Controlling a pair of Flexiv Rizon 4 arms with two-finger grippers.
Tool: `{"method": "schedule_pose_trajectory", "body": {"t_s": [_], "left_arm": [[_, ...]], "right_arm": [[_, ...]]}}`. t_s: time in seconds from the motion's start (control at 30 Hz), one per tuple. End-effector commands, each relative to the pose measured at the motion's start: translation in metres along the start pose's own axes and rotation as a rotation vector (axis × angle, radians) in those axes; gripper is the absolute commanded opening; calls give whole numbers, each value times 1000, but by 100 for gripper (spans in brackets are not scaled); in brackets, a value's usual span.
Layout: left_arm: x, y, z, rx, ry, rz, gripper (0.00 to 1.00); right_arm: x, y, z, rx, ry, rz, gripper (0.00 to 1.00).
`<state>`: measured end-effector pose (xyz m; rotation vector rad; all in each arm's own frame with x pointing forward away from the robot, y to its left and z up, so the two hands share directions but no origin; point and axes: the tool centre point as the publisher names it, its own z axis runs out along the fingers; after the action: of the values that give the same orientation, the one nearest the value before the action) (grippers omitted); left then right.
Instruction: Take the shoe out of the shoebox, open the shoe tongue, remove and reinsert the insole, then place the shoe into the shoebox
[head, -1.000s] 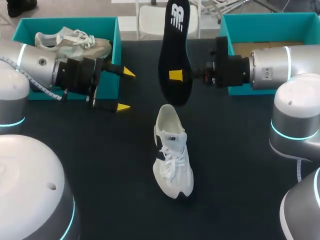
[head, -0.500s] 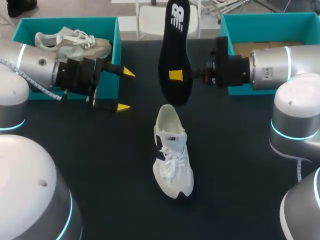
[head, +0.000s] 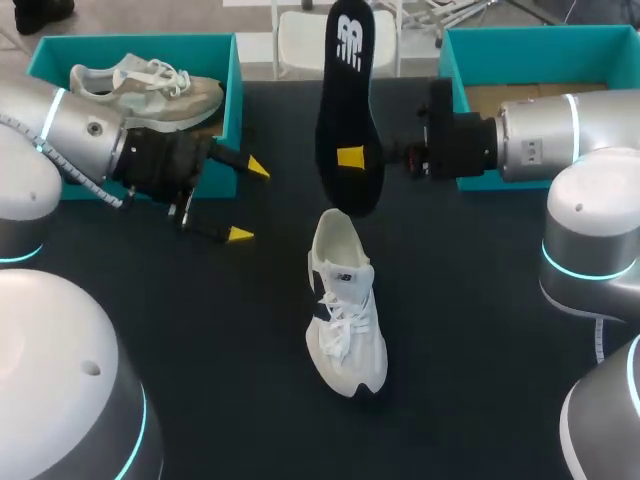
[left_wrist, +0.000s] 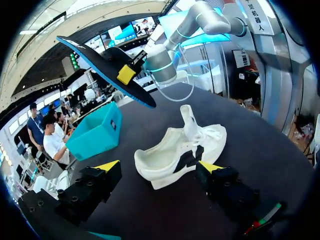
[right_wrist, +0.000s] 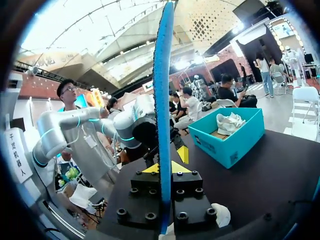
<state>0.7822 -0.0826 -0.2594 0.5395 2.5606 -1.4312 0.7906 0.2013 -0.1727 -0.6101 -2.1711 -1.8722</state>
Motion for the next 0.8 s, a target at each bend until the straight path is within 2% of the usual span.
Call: {"method": "schedule_pose_trajectory", "body": {"t_s": [0.03,0.2,0.4,0.5,0.8], "left_arm": [[1,-1,4,-33,32,1,100],[11,9,11,-50,47,19,100],[21,27,29,-111,89,28,100],[24,35,37,-99,95,6,100],[25,58,69,-141,44,-68,100]], "right_arm": [[-7,-5,14,1,4,-3,0],[-10,-10,25,2,14,-21,0],[-12,-12,32,49,-16,-48,0],[-12,-12,32,49,-16,-48,0],[-15,-16,32,65,-21,-56,0]]}}
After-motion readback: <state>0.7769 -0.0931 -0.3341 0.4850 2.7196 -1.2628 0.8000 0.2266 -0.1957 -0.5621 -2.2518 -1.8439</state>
